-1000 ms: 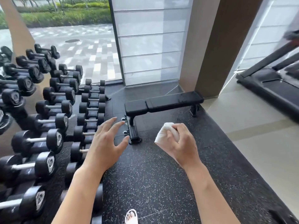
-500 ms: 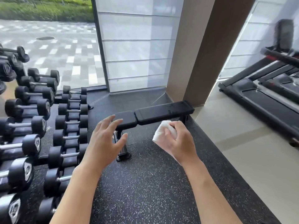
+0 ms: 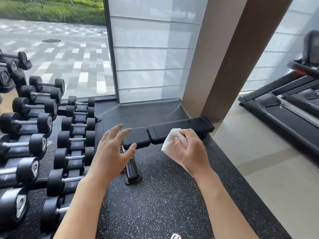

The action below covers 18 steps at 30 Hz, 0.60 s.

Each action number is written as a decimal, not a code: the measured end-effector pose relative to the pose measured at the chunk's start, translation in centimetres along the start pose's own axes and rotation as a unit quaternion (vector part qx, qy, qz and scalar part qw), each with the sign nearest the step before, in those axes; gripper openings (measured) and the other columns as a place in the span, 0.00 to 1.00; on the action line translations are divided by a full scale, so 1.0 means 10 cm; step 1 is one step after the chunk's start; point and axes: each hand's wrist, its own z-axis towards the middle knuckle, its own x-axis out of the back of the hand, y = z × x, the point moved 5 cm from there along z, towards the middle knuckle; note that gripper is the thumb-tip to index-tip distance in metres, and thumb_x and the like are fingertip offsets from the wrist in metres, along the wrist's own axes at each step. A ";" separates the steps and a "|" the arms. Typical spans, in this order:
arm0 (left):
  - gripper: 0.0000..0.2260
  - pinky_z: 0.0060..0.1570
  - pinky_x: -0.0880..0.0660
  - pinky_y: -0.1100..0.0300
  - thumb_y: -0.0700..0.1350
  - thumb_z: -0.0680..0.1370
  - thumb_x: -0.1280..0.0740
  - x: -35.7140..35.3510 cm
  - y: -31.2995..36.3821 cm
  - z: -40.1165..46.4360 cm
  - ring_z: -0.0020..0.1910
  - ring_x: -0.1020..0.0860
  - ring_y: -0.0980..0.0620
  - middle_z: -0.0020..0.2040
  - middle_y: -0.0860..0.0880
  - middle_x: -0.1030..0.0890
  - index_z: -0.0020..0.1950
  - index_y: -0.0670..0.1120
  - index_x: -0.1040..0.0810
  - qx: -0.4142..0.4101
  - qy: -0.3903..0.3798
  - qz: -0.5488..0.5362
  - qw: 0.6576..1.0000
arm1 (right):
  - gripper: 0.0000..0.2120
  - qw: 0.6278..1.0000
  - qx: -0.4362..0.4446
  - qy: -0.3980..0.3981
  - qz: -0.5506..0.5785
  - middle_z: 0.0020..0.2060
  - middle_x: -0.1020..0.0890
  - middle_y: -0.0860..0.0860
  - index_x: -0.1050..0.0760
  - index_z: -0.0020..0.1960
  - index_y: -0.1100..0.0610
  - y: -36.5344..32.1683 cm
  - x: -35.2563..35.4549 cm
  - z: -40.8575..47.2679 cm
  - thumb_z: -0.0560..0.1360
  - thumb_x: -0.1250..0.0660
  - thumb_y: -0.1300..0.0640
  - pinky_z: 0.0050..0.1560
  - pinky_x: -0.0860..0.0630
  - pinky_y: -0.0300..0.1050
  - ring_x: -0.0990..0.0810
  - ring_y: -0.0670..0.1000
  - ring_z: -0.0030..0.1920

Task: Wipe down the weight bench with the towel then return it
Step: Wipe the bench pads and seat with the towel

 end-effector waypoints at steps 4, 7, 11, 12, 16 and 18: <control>0.26 0.79 0.39 0.46 0.58 0.80 0.32 -0.11 -0.04 0.38 0.80 0.39 0.51 0.80 0.52 0.34 0.78 0.55 0.30 0.005 0.004 -0.001 1.000 | 0.21 1.000 0.011 -0.002 0.021 0.49 0.19 0.43 0.23 0.58 0.48 0.12 -0.10 0.41 0.76 0.39 0.33 0.49 0.22 0.41 0.20 0.41 0.49; 0.26 0.79 0.39 0.46 0.56 0.80 0.31 -0.21 -0.05 0.72 0.80 0.39 0.51 0.80 0.52 0.34 0.78 0.54 0.29 0.008 0.016 0.009 1.000 | 0.19 0.999 0.025 -0.004 0.028 0.48 0.19 0.43 0.23 0.58 0.48 0.32 -0.18 0.81 0.77 0.36 0.35 0.49 0.21 0.43 0.20 0.41 0.49; 0.26 0.78 0.40 0.48 0.56 0.80 0.31 -0.34 -0.03 1.21 0.80 0.40 0.52 0.80 0.53 0.35 0.78 0.54 0.29 0.029 0.032 0.017 0.999 | 0.14 0.998 0.040 -0.029 0.026 0.46 0.20 0.42 0.24 0.57 0.49 0.61 -0.31 1.42 0.78 0.33 0.41 0.48 0.19 0.48 0.20 0.42 0.47; 0.26 0.78 0.40 0.48 0.56 0.80 0.31 -0.37 -0.02 1.34 0.80 0.40 0.52 0.80 0.53 0.35 0.77 0.55 0.29 0.032 0.037 0.018 0.999 | 0.12 0.998 0.047 -0.032 0.028 0.46 0.20 0.42 0.25 0.57 0.48 0.66 -0.35 1.58 0.79 0.32 0.42 0.48 0.19 0.48 0.20 0.42 0.47; 0.25 0.79 0.38 0.45 0.56 0.80 0.31 -0.50 -0.03 1.80 0.80 0.39 0.52 0.80 0.54 0.34 0.77 0.55 0.28 0.044 0.051 0.033 0.997 | 0.09 0.995 0.045 -0.063 0.068 0.43 0.21 0.41 0.27 0.51 0.46 0.91 -0.52 2.17 0.80 0.36 0.41 0.48 0.18 0.53 0.19 0.44 0.46; 0.26 0.78 0.37 0.44 0.57 0.80 0.31 -0.53 -0.05 1.97 0.79 0.38 0.52 0.80 0.53 0.33 0.77 0.55 0.28 0.056 0.057 0.040 0.996 | 0.10 0.993 0.065 -0.065 0.075 0.43 0.21 0.41 0.27 0.50 0.47 0.99 -0.59 2.39 0.80 0.37 0.41 0.47 0.18 0.51 0.19 0.44 0.46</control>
